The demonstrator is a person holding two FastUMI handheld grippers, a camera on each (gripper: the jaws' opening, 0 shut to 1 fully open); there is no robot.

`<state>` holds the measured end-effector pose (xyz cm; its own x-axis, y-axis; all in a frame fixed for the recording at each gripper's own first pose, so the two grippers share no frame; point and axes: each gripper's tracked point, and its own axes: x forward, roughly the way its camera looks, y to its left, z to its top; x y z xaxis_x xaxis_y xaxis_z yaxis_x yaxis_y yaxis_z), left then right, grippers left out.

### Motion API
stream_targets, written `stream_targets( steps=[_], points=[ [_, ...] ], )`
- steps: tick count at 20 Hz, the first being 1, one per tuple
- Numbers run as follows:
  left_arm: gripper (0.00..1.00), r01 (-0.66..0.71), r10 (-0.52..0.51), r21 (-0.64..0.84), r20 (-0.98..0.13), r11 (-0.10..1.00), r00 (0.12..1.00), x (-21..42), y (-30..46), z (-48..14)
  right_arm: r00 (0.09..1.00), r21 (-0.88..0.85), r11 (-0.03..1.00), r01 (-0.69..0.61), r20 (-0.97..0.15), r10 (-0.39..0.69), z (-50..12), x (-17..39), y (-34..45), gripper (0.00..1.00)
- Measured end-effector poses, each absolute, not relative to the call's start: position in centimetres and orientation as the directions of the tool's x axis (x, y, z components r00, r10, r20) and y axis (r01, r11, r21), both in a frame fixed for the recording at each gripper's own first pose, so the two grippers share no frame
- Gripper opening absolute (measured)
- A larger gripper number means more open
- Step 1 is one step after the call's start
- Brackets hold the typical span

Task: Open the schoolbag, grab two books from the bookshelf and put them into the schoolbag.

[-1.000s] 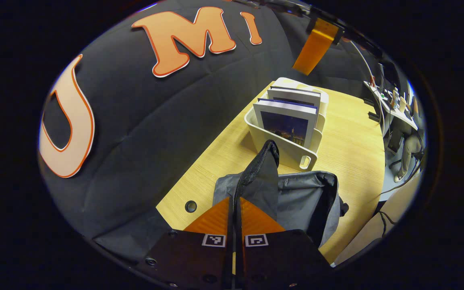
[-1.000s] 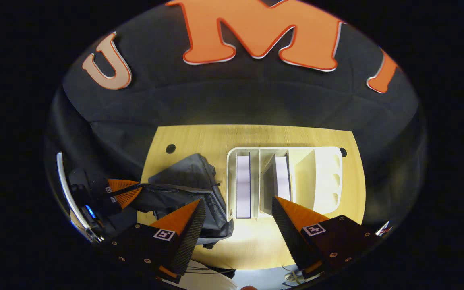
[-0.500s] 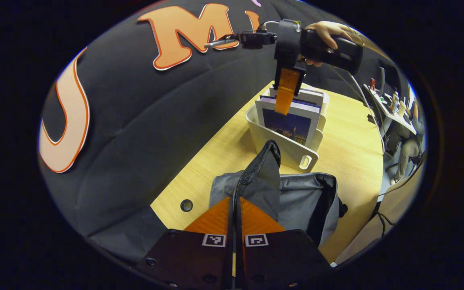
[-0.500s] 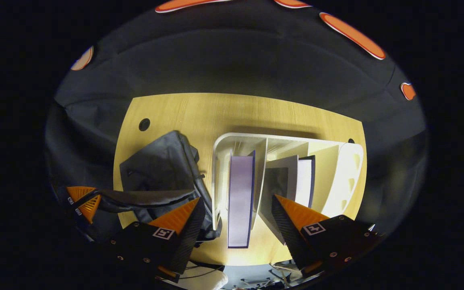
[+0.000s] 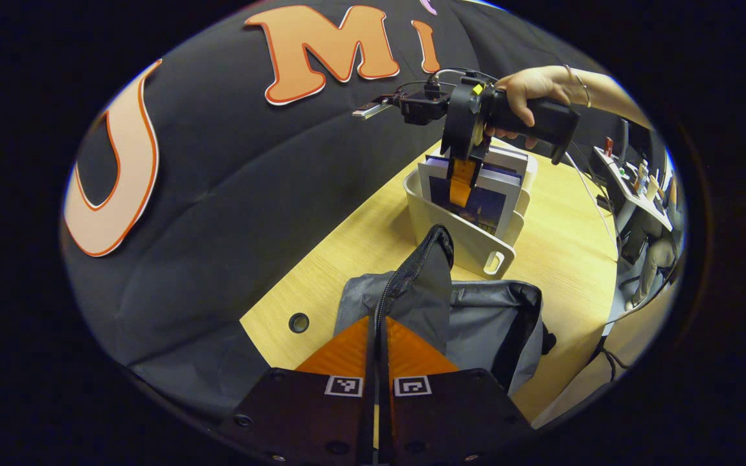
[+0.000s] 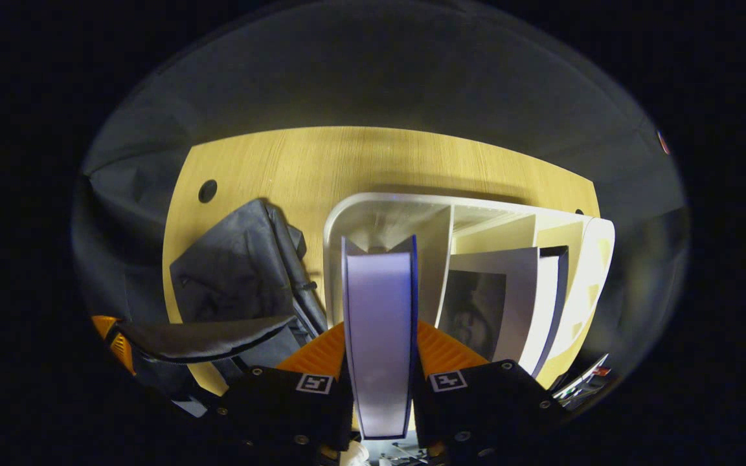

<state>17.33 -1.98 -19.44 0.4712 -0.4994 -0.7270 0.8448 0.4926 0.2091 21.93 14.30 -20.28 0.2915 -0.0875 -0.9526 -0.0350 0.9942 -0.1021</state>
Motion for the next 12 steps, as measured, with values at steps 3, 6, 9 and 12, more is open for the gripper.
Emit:
stream_targets(
  steps=[3, 6, 9, 12],
  points=[
    [0.03, 0.844, -0.499, 0.210, -0.727, 0.493, 0.472, 17.1, -1.7, -19.5, 0.348, -0.088, 0.996, -0.007, -0.934, -0.080, -17.7, 21.3, 14.4, 0.39],
    [0.04, 0.843, -0.501, 0.206, -0.725, 0.497, 0.472, 16.3, -1.5, -19.2, 0.415, -0.030, 0.999, 0.013, -0.909, -0.033, -13.4, 20.1, 15.4, 0.38],
    [0.03, 0.843, -0.501, 0.205, -0.725, 0.497, 0.472, 15.8, -1.4, -18.7, 0.480, -0.015, 1.000, -0.013, -0.877, -0.007, -8.6, 17.7, 15.3, 0.37],
    [0.04, 0.844, -0.498, 0.208, -0.729, 0.494, 0.471, 15.1, -1.3, -18.5, 0.567, 0.016, 1.000, -0.006, -0.823, 0.017, -3.5, 14.9, 14.8, 0.37]
  ],
)
